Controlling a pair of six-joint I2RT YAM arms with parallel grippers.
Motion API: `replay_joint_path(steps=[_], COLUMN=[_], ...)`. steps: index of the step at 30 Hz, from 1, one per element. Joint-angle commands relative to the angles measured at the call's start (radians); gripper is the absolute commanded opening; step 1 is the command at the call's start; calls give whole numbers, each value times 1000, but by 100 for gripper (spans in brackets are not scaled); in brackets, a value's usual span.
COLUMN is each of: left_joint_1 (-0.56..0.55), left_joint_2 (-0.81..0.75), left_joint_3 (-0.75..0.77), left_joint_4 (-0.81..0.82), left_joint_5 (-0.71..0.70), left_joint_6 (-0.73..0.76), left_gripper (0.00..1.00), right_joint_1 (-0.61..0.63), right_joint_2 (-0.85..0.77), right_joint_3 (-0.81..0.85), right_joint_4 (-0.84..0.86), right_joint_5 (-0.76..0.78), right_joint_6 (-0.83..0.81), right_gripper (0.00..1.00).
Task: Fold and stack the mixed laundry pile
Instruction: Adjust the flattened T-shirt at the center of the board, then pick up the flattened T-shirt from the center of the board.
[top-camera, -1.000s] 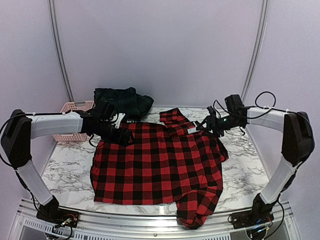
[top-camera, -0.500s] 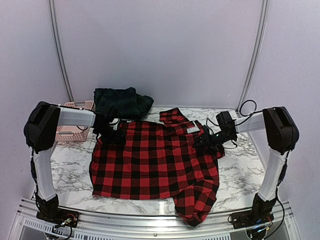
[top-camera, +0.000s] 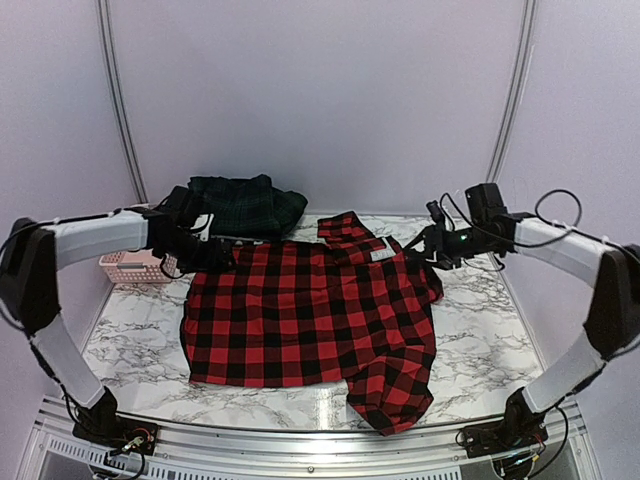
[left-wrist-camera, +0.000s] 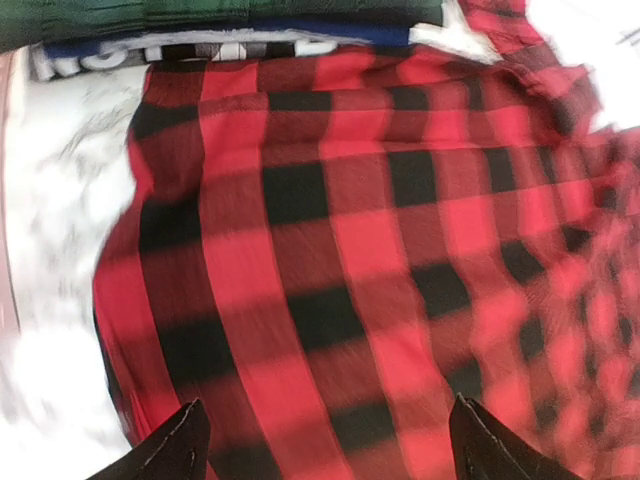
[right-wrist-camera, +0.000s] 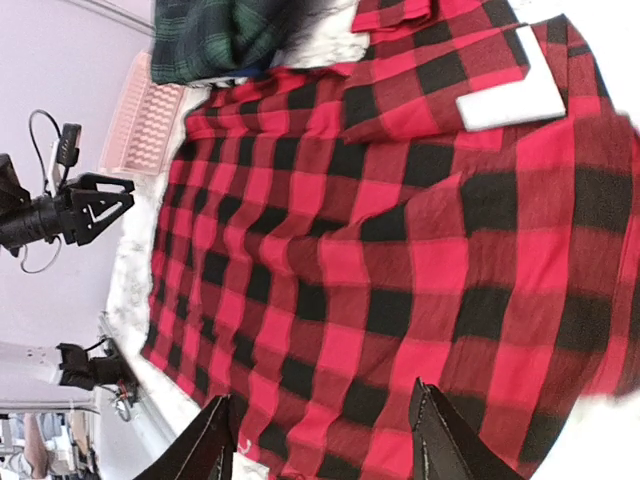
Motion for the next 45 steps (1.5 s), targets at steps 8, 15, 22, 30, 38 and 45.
replay_joint_path(steps=[8,15,22,30,38,45], left_joint_1=[-174,-187,-187,-187,-187,-190], left_joint_2=[-441,-546,-544,-568,-599,-693], left_joint_3=[-464,-541,-576,-591,-636,-729], left_joint_4=[16,-2,-10,-16,-26,-30], left_joint_5=[46,-5,-1,-33,-24,68], left_joint_6=[-511,-612,-672,-687,-722,-795], left_gripper=[87,87,85,84,83,75], right_joint_1=[64,133,169,170,170,171], right_joint_2=[-458,-518,-441,-383,-447,-512], right_joint_3=[-550,-709,-745,-760,-736,-686], right_joint_4=[-268,-206,-92,-10,-38,-88], right_joint_5=[45,-16,-24,-13,-9,-34], right_joint_6=[192,262,296,311,334,342], right_gripper=[50,40,33,25,0,0])
